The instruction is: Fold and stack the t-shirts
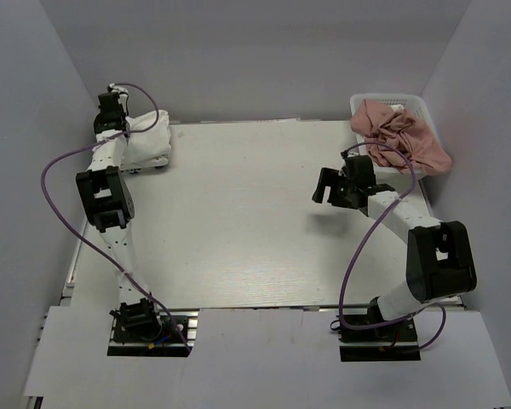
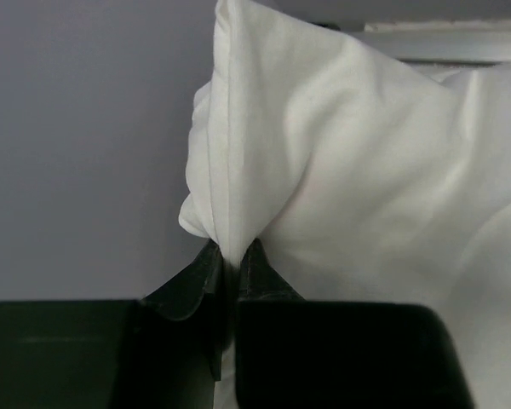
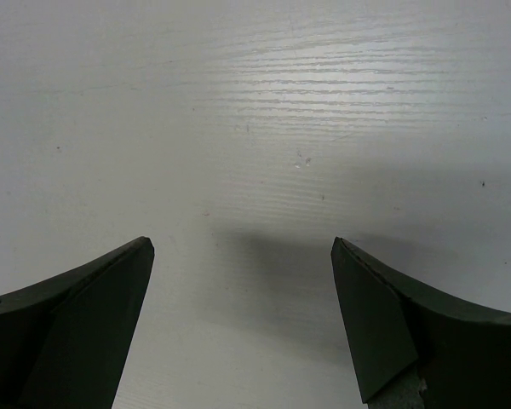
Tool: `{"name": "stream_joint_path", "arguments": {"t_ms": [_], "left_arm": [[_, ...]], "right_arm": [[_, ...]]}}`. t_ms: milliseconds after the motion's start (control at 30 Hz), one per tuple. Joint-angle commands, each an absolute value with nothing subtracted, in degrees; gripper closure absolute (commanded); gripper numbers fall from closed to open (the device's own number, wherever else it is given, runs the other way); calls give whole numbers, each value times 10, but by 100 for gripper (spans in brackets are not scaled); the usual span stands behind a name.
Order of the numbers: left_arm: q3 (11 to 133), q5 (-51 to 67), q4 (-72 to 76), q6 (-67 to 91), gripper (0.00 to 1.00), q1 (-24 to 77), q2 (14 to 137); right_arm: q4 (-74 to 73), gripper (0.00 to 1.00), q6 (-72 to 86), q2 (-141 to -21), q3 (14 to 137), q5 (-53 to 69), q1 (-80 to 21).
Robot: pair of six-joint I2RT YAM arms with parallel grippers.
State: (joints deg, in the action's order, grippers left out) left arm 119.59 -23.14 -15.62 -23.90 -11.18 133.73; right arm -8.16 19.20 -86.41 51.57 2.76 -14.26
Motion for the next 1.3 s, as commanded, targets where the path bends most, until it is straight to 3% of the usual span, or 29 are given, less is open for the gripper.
{"name": "stream_joint_path", "arguments": {"t_ms": [0, 433, 467, 500, 600, 667, 867, 1000, 1133, 1233, 1267], "left_arm": [[1236, -207, -142, -232, 100, -114, 1328], [1259, -191, -110, -216, 100, -148, 1340], [1259, -191, -110, -216, 95, -149, 1340], [1253, -191, -110, -216, 68, -149, 1340], [1253, -208, -103, -194, 41, -149, 1340], [1253, -185, -115, -182, 1, -149, 1335], [1247, -159, -146, -132, 1, -138, 1300], [1210, -78, -171, -30, 1, -127, 1239], [1182, -19, -220, 67, 1, -106, 1175], [1074, 18, -190, 159, 1, -74, 1076], [973, 18, -164, 183, 1, -59, 1041]], "right_arm": [[-91, 9, 198, -879, 548, 37, -142], [-89, 9, 201, -881, 556, 54, -143], [-89, 9, 202, -882, 555, 56, -143], [-89, 9, 203, -884, 556, 59, -145], [-97, 9, 200, -895, 568, 77, -144], [-108, 9, 200, -899, 573, 80, -144], [-91, 9, 198, -864, 557, 82, -146], [-62, 9, 207, -806, 511, 84, -145], [-27, 9, 228, -695, 448, 98, -144], [-12, 9, 230, -617, 389, 98, -142], [-10, 9, 229, -606, 360, 98, -143]]}}
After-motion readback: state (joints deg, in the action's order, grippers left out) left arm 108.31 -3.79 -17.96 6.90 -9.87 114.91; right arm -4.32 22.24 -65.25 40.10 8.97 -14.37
